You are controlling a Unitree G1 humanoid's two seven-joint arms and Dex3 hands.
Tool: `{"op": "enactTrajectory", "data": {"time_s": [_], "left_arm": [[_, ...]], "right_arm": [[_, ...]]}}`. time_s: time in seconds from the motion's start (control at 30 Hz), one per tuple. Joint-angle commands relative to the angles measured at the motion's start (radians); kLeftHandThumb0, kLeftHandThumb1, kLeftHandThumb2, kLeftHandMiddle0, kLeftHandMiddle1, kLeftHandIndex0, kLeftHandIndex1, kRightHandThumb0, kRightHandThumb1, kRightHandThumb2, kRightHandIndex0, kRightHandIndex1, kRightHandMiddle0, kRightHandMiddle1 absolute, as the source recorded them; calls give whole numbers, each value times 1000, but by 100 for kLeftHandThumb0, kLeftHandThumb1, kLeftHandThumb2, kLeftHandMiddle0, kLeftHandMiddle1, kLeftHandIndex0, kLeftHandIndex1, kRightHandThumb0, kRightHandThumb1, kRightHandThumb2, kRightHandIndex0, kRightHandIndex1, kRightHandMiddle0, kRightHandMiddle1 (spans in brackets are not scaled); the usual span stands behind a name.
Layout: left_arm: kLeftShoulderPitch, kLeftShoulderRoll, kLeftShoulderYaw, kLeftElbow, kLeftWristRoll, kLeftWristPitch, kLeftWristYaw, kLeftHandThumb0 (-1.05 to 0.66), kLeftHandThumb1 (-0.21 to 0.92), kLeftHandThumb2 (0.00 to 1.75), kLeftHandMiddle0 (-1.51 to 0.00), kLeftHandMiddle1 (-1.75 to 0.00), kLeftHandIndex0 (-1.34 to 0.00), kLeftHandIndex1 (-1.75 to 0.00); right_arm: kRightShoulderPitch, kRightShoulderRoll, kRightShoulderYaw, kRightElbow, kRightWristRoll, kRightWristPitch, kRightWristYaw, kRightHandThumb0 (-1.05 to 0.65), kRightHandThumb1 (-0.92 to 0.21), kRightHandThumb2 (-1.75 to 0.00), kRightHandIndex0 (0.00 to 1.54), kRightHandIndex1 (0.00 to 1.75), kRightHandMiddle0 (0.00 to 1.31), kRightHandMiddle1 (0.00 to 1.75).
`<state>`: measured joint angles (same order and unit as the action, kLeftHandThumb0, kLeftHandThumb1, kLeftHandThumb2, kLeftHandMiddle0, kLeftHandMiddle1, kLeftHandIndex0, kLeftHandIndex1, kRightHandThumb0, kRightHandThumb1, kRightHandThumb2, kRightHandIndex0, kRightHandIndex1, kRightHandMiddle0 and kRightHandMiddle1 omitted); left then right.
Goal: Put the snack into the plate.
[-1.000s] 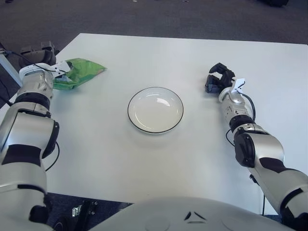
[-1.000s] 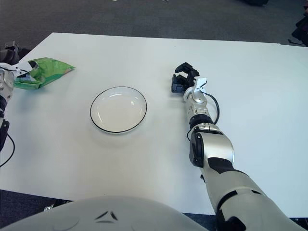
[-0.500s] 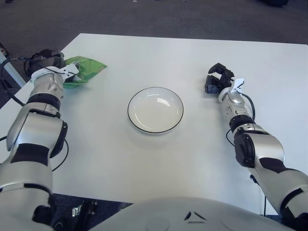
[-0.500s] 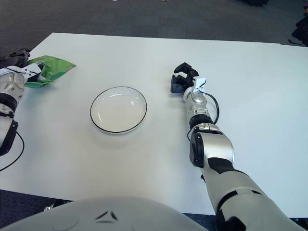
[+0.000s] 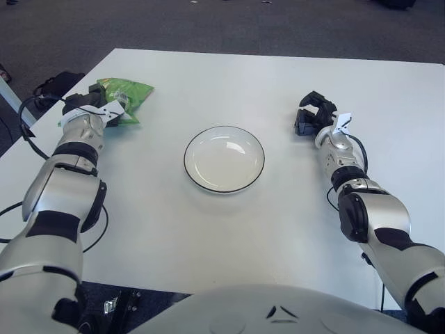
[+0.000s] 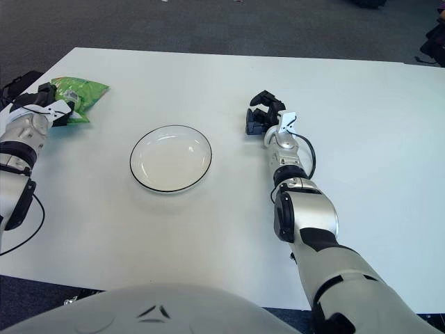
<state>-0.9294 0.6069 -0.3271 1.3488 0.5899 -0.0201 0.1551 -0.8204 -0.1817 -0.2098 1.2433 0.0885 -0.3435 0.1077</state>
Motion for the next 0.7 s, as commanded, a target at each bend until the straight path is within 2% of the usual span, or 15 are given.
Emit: {"op": "enactTrajectory", "data": {"time_s": [0.0,0.2,0.47,0.67], "left_arm": [[23,-5,21,10,-29,-39,-44,-103,92,96,-20,-39,0,-55],[38,-9,76,7,-94,-105,-111,-101,92,94,-18,-52,0,-54],[48,-17,143,7,-171,-147,-189,-100,92,90,-8,-47,0,-50],[65,-17,160,10,-187,-153,-196,-100,92,86,-5,-42,0,-50]], "right_arm": [[63,24,4,42,-7,58,22,-1,3,-170,88,172,64,175],[64,24,4,41,-7,58,35,-1,3,-171,88,171,65,175],[66,25,3,38,-6,56,47,-1,4,-172,89,171,65,175],[66,24,6,37,-10,57,46,-1,5,-172,90,169,66,175]]}}
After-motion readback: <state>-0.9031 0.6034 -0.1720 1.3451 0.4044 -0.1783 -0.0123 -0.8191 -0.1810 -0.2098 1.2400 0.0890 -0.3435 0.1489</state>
